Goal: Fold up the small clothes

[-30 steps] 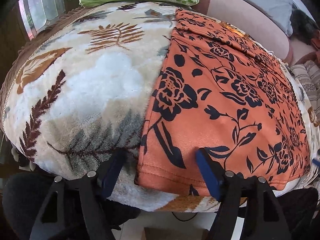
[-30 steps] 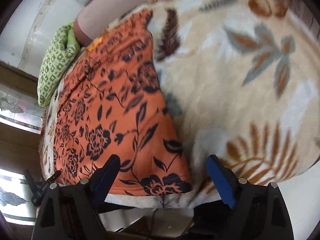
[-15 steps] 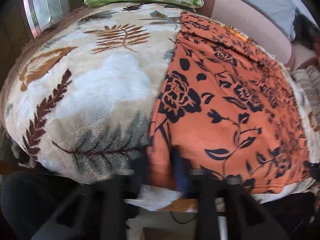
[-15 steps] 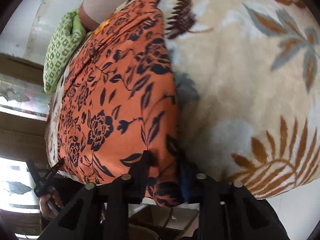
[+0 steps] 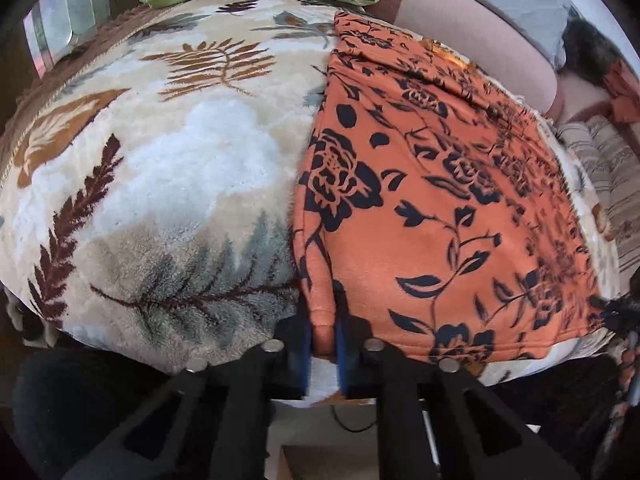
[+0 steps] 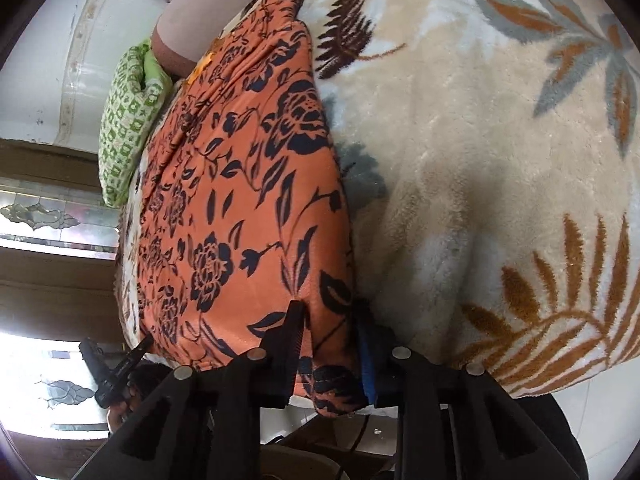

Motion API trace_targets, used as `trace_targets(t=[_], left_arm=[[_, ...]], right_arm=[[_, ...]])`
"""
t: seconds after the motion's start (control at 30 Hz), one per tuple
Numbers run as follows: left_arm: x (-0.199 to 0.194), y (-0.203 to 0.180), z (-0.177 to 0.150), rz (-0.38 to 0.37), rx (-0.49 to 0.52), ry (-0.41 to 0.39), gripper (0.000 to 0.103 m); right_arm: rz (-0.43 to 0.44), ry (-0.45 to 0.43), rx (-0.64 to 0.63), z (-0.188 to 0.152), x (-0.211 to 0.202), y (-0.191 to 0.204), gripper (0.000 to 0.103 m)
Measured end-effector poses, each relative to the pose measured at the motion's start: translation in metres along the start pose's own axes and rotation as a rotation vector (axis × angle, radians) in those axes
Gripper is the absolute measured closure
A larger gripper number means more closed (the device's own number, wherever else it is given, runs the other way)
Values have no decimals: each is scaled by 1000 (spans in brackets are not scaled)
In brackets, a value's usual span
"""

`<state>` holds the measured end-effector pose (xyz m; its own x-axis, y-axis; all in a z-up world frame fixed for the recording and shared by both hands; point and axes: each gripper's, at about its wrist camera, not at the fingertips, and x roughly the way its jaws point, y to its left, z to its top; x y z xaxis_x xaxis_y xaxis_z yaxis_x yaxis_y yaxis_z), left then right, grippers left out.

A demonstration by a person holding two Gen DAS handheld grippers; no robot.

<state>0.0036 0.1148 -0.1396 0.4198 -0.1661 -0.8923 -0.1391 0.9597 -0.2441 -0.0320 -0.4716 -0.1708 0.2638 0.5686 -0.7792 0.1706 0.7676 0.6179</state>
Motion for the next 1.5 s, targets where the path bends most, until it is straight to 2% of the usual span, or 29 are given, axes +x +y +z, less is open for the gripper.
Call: trace_targets(t=[0.03,0.2,0.27,0.4,0.53,0.63,0.67,0.7,0.73,0.77,0.8,0.83,0.87,0.9,0.93,0.97,1.0,1.07,1.1,1.17,1.23,1.3,1.37,1.4,1.43,1.47,1.5], left_arm=[[-5,2,2,-40,-21,-4,96],[-46,2,23,-135,-40,-94,96],[-62,0,39,-202,-50,-136,96],[-77,-10,79,-257,-28,-192,96],[-81,-24,148,-271,0,-242,96],[-65,-35,222,-273,-1,-278,96],[-62,-38,236,-273,-1,-287,96],[-52,-44,258,-260,13,-298,96],[-39,-52,278,-236,41,-289,96],[-28,-54,290,-225,29,-282,96],[-21,-56,292,-245,25,-271,96],[-14,-59,292,-258,44,-265,96],[-7,-64,285,-226,85,-277,96],[-3,-63,278,-215,103,-279,96],[2,-62,271,-219,106,-270,96],[6,-59,264,-226,98,-254,96],[10,-55,256,-227,86,-242,96],[11,-50,249,-230,69,-234,96],[10,-48,247,-236,63,-234,96],[6,-47,244,-237,62,-242,96],[1,-47,241,-243,59,-249,96],[-4,-48,237,-238,63,-258,96],[-8,-49,233,-235,71,-263,95],[-7,-49,233,-227,69,-263,95],[-8,-48,232,-222,64,-261,95],[-9,-47,231,-224,63,-261,95],[-10,-46,231,-223,65,-265,95]], right_arm=[[22,2,5,-1,-2,0,92],[176,-56,45,2,-23,6,93],[252,-84,61,8,-32,8,93],[396,-149,69,35,-46,24,93],[504,-224,79,89,-58,45,94],[543,-298,69,156,-65,66,95],[551,-325,64,182,-68,73,95],[526,-352,52,209,-67,82,95],[460,-373,40,232,-65,90,95],[442,-371,41,245,-63,90,92],[435,-351,31,251,-57,92,91],[377,-307,4,250,-48,97,87],[319,-277,-15,242,-41,99,81],[283,-248,-23,230,-34,98,52],[268,-213,-25,213,-26,96,17],[271,-171,-21,189,-18,91,11],[275,-119,-20,163,-9,87,11],[253,-103,13,113,-4,78,11],[272,-86,50,88,0,71,11],[270,0,121,52,16,63,11],[267,45,137,26,35,63,11],[272,66,150,20,53,68,12],[255,33,135,24,67,77,15],[248,21,160,28,73,78,21],[257,6,185,28,76,79,42],[273,11,182,30,77,83,74],[282,16,181,31,76,87,97]])
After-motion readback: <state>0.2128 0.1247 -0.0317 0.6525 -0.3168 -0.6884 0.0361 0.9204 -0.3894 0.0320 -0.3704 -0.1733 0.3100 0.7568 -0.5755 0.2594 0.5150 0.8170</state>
